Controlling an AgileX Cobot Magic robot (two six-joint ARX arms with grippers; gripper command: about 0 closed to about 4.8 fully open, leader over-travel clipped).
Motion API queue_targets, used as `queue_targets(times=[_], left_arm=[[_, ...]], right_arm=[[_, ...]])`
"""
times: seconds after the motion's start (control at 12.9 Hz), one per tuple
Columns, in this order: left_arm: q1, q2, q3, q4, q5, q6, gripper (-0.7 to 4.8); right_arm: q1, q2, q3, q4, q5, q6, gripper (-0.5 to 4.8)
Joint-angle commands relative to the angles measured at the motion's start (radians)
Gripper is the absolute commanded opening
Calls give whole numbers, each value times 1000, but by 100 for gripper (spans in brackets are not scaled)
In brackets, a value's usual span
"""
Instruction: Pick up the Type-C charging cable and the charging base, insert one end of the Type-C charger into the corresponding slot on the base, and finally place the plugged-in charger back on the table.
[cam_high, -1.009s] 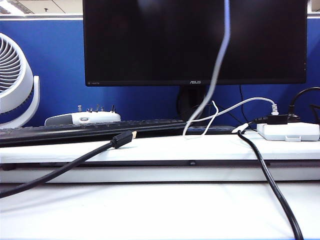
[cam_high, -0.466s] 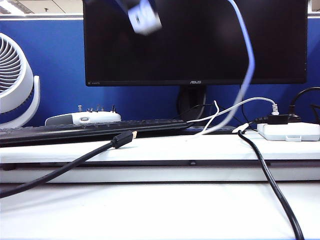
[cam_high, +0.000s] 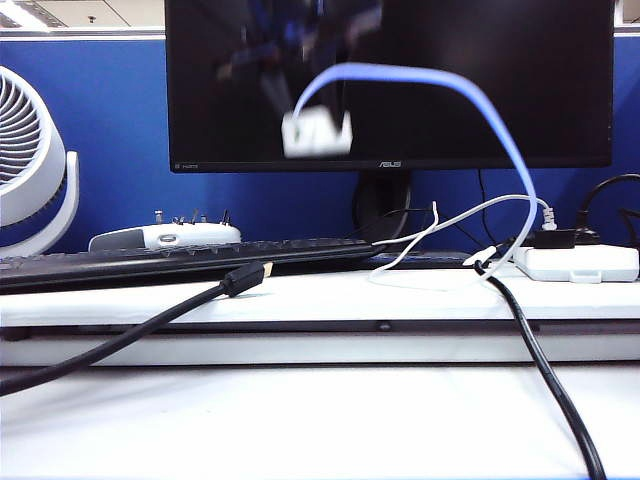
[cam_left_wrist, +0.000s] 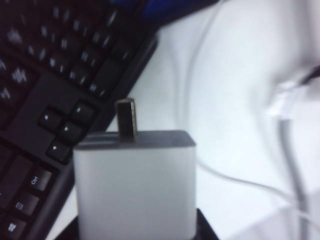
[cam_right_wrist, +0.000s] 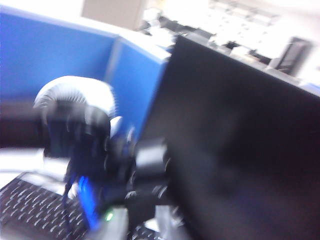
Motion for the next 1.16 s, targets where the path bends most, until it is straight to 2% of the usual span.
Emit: queue_targets(times=[0.08, 0.16, 0.47, 0.7, 0.85, 0.93, 1.01, 1.09, 1.16], left_arm=[[-1, 76, 5, -37, -6, 8, 98], [-1, 102, 5, -50, -5, 16, 97], [-2, 159, 5, -39, 0, 33, 97], [-7, 193, 5, -13, 45, 33, 87], [-10, 214, 5, -16, 50, 29, 106], [-10, 221, 5, -17, 51, 30, 227], [-10, 221, 5, -10, 50, 31, 372], [-10, 220, 6, -3, 49, 32, 400], [-8, 214, 8, -14, 47, 32, 400]], right_arm=[[2, -13, 3, 31, 103, 10, 49], [2, -18, 3, 28, 108, 10, -4], [2, -29, 3, 21, 104, 10, -5], [2, -29, 3, 13, 105, 10, -5], [2, -29, 3, -8, 105, 10, -5], [2, -29, 3, -20, 105, 10, -5], [2, -29, 3, -32, 105, 10, -5], [2, -29, 3, -37, 106, 10, -5], [1, -29, 3, -44, 108, 10, -1]])
